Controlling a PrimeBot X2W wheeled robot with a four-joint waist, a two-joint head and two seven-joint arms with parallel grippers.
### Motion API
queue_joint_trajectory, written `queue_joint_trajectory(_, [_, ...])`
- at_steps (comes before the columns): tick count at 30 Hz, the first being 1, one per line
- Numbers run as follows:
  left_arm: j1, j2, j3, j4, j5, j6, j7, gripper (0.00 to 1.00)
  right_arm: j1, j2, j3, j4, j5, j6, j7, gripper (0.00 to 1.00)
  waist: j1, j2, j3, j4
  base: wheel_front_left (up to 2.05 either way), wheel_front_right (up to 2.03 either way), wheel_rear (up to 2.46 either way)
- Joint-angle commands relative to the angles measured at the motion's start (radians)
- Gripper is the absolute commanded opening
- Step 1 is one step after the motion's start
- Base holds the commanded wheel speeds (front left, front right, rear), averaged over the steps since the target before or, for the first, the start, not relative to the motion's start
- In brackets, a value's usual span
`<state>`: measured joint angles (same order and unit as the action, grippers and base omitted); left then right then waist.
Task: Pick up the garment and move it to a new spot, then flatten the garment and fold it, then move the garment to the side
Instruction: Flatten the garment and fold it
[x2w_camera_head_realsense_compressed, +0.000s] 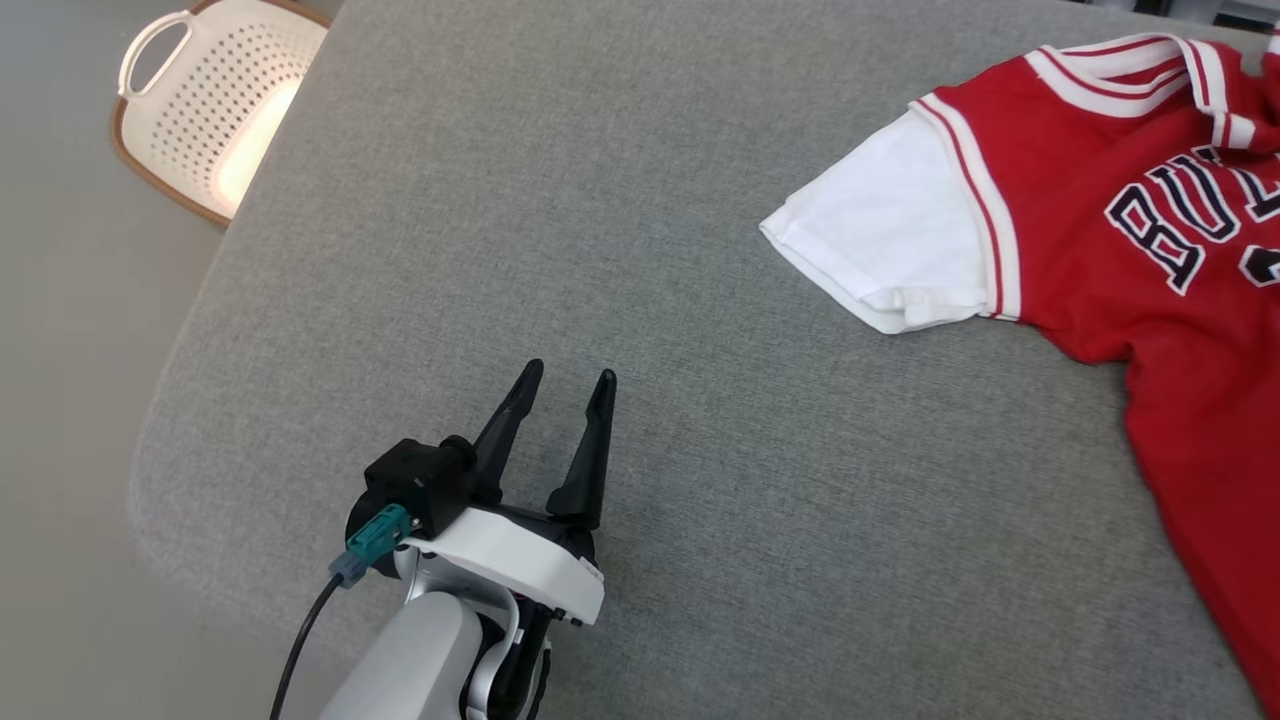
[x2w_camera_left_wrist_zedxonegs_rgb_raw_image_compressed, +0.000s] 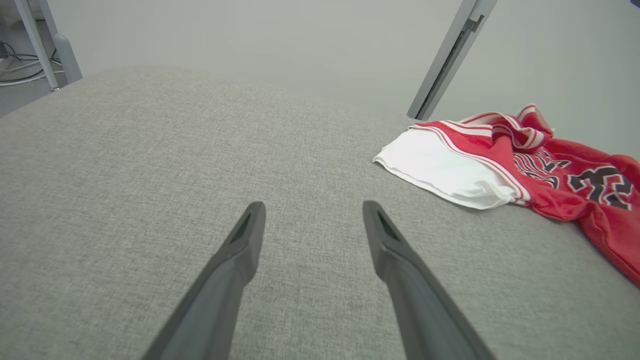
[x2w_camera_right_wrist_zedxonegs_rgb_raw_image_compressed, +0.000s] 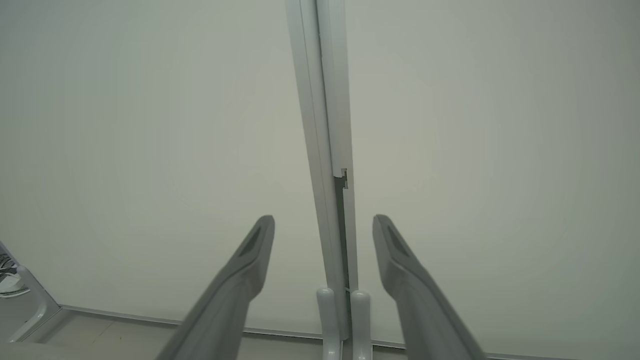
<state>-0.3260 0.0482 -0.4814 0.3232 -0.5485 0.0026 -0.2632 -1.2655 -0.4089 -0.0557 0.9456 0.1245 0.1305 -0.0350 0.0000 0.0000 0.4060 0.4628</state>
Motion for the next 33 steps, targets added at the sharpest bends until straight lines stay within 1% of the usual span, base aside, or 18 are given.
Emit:
queue_joint_trajectory(1, [0.005, 0.005, 0.014, 0.004, 0.004, 0.007, -0.002, 1.00, 0.037, 0.017, 0.024, 0.022, -0.015, 0.000, -0.041, 1.00, 0.0000, 0.0000, -0.025, -0.026, 0.00, 0.00, 0.00])
queue_joint_trajectory(4, [0.010, 0.004, 0.038, 0.011, 0.027, 0.006, -0.002, 1.00, 0.089, 0.052, 0.040, 0.049, 0.008, 0.000, -0.099, 1.00, 0.0000, 0.0000, -0.062, -0.069, 0.00, 0.00, 0.00])
queue_joint_trajectory(7, [0.018, 0.005, 0.073, 0.020, 0.052, -0.002, -0.002, 1.00, 0.158, 0.089, 0.077, 0.050, 0.044, 0.000, -0.155, 1.00, 0.0000, 0.0000, -0.105, -0.121, 0.00, 0.00, 0.00])
queue_joint_trajectory(8, [0.018, 0.005, 0.073, 0.020, 0.052, -0.002, -0.002, 1.00, 0.158, 0.089, 0.077, 0.050, 0.044, 0.000, -0.155, 1.00, 0.0000, 0.0000, -0.105, -0.121, 0.00, 0.00, 0.00])
queue_joint_trajectory(11, [0.029, 0.004, 0.109, 0.024, 0.083, -0.012, -0.002, 1.00, 0.243, 0.115, 0.116, 0.019, 0.102, 0.000, -0.193, 1.00, 0.0000, 0.0000, -0.148, -0.174, 0.00, 0.00, 0.00])
queue_joint_trajectory(14, [0.042, 0.005, 0.144, 0.029, 0.107, -0.021, -0.002, 1.00, 0.353, 0.138, 0.156, -0.037, 0.161, 0.000, -0.217, 1.00, 0.0000, 0.0000, -0.196, -0.222, 0.00, 0.00, 0.00])
queue_joint_trajectory(20, [0.085, 0.005, 0.194, 0.037, 0.129, -0.035, -0.002, 1.00, 0.617, 0.145, 0.217, -0.204, 0.226, 0.000, -0.230, 1.00, 0.0000, 0.0000, -0.282, -0.298, 0.00, 0.00, 0.00])
queue_joint_trajectory(22, [0.098, 0.005, 0.207, 0.036, 0.133, -0.034, -0.002, 1.00, 0.699, 0.150, 0.204, -0.285, 0.241, 0.000, -0.231, 1.00, 0.0000, 0.0000, -0.299, -0.319, 0.00, 0.00, 0.00])
queue_joint_trajectory(25, [0.122, 0.005, 0.222, 0.032, 0.131, -0.038, -0.002, 1.00, 0.850, 0.172, 0.176, -0.463, 0.270, 0.000, -0.231, 1.00, 0.0000, 0.0000, -0.319, -0.346, 0.00, 0.00, 0.00])
queue_joint_trajectory(26, [0.129, 0.005, 0.229, 0.030, 0.127, -0.038, -0.002, 1.00, 0.906, 0.173, 0.167, -0.514, 0.265, 0.000, -0.231, 1.00, 0.0000, 0.0000, -0.322, -0.354, 0.00, 0.00, 0.00])
queue_joint_trajectory(29, [0.147, 0.005, 0.246, 0.021, 0.124, -0.039, -0.002, 1.00, 1.050, 0.208, 0.135, -0.655, 0.257, 0.000, -0.231, 1.00, 0.0000, 0.0000, -0.325, -0.375, 0.00, 0.00, 0.00])
queue_joint_trajectory(31, [0.156, 0.005, 0.256, 0.023, 0.129, -0.043, -0.002, 1.00, 1.127, 0.236, 0.107, -0.708, 0.255, 0.000, -0.231, 1.00, 0.0000, 0.0000, -0.326, -0.388, 0.00, 0.00, 0.00])
queue_joint_trajectory(33, [0.156, 0.004, 0.266, 0.023, 0.134, -0.044, -0.002, 1.00, 1.182, 0.252, 0.100, -0.728, 0.237, 0.000, -0.230, 1.00, 0.0000, 0.0000, -0.325, -0.400, 0.00, 0.00, 0.00])
